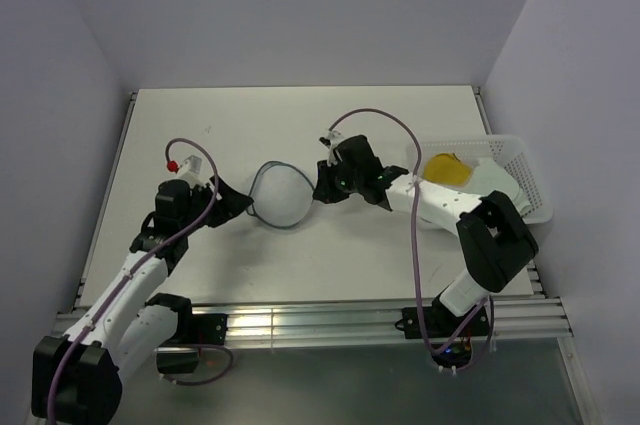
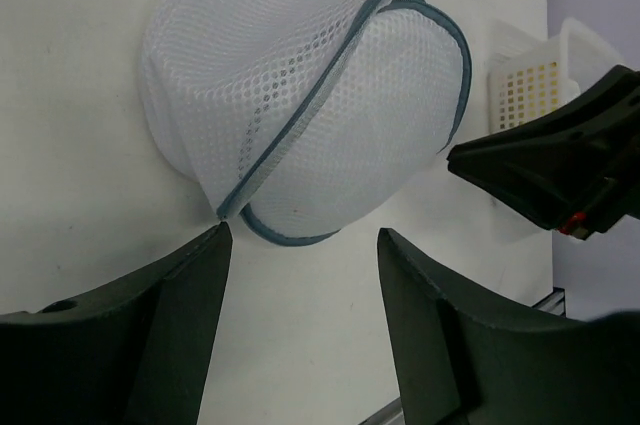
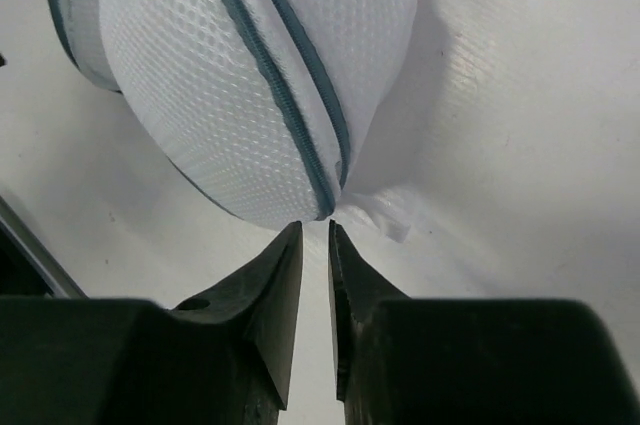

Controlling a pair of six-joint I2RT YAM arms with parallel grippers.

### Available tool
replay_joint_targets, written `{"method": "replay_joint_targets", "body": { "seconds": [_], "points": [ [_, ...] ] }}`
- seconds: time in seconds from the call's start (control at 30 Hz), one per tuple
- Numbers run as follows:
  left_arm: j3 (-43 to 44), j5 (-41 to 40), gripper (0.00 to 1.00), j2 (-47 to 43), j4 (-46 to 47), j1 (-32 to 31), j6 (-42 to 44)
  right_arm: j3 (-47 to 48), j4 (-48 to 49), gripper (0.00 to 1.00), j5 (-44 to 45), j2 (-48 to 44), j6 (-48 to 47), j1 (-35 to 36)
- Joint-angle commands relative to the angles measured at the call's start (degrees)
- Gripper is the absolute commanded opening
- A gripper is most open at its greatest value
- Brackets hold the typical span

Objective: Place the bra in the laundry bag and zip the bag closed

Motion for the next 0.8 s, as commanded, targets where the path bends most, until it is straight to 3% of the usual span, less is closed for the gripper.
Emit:
{"method": "replay_joint_targets", "body": {
  "seconds": [0.0, 0.17, 0.4, 0.57, 0.77],
  "points": [
    [-0.27, -8.92, 0.66, 0.55, 5.87, -2.79, -0.86, -0.33, -0.56, 0.25, 1.55, -5.01, -1.90, -0.30],
    [-1.94, -12.89, 0.67, 3.10, 9.91, -5.16, 0.11, -0.59, -2.58, 0.48, 4.44, -7.30, -1.98, 0.31],
    [-3.26, -17.64, 0.65, 8.55, 17.03, -7.01, 1.34, -2.70, -2.41, 0.48, 8.22, -13.98, -2.51, 4.96],
    [-3.87, -15.27, 0.61, 12.33, 23.53, -7.71, 1.96, -6.13, 2.15, 0.40, 7.53, -16.45, -0.14, 9.01],
    [-3.70, -15.27, 0.38, 17.51, 27.67, -8.07, 2.40, -8.33, 7.52, 0.39, 6.56, -16.10, 4.16, 11.82]
  ]
}}
